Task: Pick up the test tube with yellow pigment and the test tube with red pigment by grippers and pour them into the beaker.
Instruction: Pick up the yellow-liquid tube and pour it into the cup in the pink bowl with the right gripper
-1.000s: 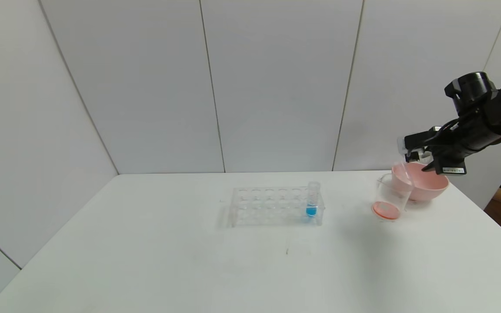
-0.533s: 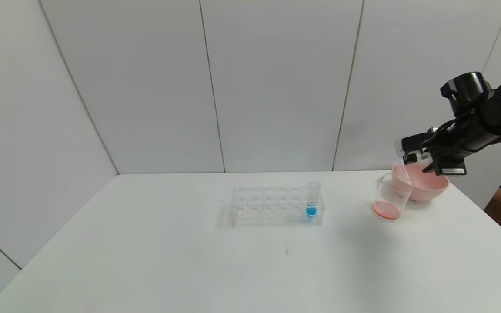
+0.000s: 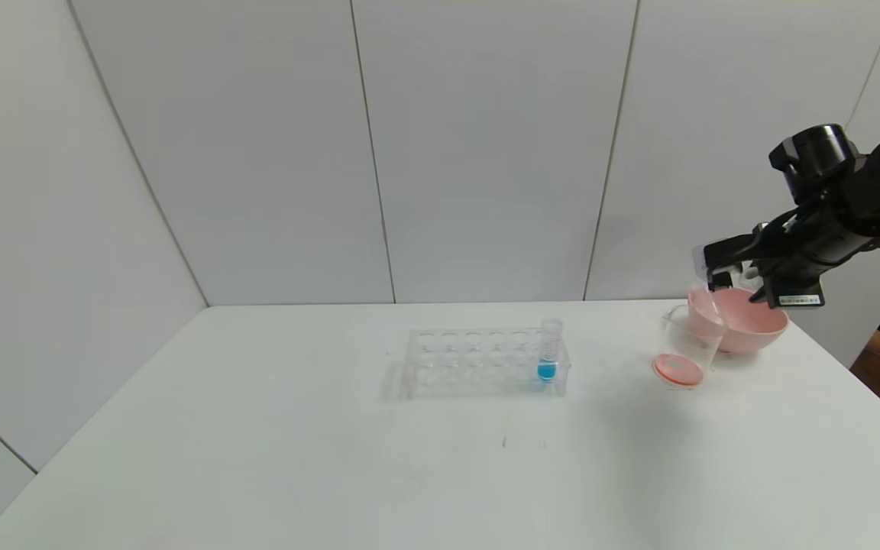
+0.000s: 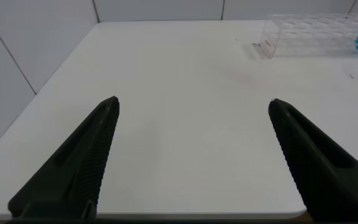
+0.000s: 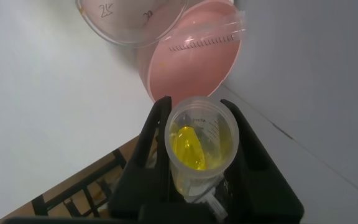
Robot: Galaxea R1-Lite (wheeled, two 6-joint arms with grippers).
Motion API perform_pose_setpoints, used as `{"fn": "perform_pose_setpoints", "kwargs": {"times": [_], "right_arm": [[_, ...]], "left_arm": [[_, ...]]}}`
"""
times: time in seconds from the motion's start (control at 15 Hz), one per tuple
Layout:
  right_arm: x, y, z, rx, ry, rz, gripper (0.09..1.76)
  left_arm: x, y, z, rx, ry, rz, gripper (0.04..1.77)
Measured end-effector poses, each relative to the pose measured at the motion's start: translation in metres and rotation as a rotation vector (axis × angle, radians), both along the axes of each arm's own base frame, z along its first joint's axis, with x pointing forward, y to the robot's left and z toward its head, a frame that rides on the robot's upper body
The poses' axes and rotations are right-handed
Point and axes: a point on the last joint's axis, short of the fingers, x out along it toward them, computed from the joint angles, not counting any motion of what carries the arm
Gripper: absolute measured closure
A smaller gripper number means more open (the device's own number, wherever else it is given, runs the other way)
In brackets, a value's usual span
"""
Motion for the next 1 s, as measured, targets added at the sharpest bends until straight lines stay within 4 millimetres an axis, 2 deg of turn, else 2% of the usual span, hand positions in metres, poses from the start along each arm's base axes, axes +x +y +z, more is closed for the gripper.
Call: {"fn": "perform_pose_setpoints", "kwargs": {"times": [1.0], "right_arm": [[0.0, 0.021, -0.001, -0.141, -0.003, -0.059, 1.29]], "left_arm": [[0.0, 0.0, 0.0, 0.0, 0.0, 0.0, 0.09]]}}
